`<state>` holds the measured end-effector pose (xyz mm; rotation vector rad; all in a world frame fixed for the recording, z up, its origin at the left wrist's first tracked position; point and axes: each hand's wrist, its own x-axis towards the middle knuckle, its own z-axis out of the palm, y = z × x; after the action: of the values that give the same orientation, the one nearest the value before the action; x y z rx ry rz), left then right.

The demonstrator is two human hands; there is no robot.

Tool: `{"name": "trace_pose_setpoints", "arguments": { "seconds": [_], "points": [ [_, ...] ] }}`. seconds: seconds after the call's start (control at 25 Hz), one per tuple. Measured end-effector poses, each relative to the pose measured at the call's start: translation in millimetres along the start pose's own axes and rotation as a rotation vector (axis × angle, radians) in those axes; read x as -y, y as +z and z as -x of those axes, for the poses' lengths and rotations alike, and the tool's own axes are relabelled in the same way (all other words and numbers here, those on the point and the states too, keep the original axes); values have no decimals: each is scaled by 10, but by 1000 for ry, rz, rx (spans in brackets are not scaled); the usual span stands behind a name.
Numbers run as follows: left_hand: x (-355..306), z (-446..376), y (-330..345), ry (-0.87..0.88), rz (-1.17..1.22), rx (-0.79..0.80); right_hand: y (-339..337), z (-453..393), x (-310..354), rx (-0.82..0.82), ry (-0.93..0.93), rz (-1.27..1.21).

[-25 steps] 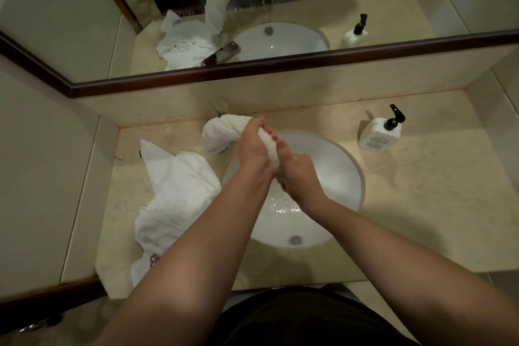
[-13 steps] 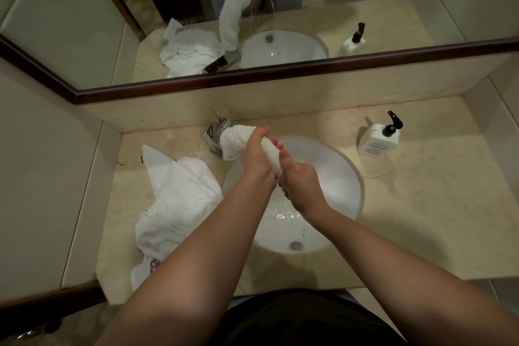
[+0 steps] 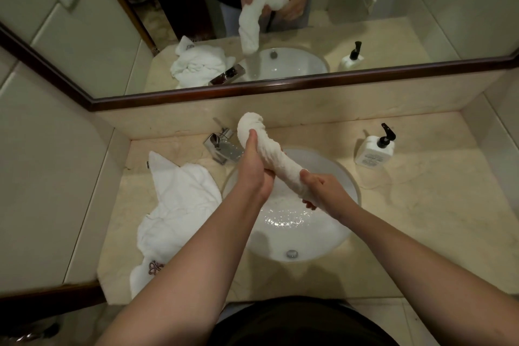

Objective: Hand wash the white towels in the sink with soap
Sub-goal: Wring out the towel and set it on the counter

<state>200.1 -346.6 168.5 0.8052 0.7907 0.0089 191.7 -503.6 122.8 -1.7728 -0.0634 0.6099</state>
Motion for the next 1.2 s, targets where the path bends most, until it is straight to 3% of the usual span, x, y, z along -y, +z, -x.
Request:
{"name": "trace_pose_setpoints", "arguments": {
  "seconds": [0.12,0.2,0.48,0.64,0.8,1.0,1.2],
  "points": [
    [82,50,21,54,-81,16,-55,-32,67,-86,-35,4],
    [133,113,30,65,-171,57,-84,-94,245,-124,-15,-135],
    [144,319,103,103,-363,215,-93,-292,857,-35,58,-603],
    [48,323,56,129,-532,231,-89,-232,852,-178,35,-744],
    [-78,307,20,194,-628,225,-24,-96,879,-389,7,-679],
    [-272,290,22,320,-698,441,300,292,1019,-454,-21,-351],
    [-261,297,-3,266,-598,516,363,581,1027,-566,-40,-176]
  ]
}}
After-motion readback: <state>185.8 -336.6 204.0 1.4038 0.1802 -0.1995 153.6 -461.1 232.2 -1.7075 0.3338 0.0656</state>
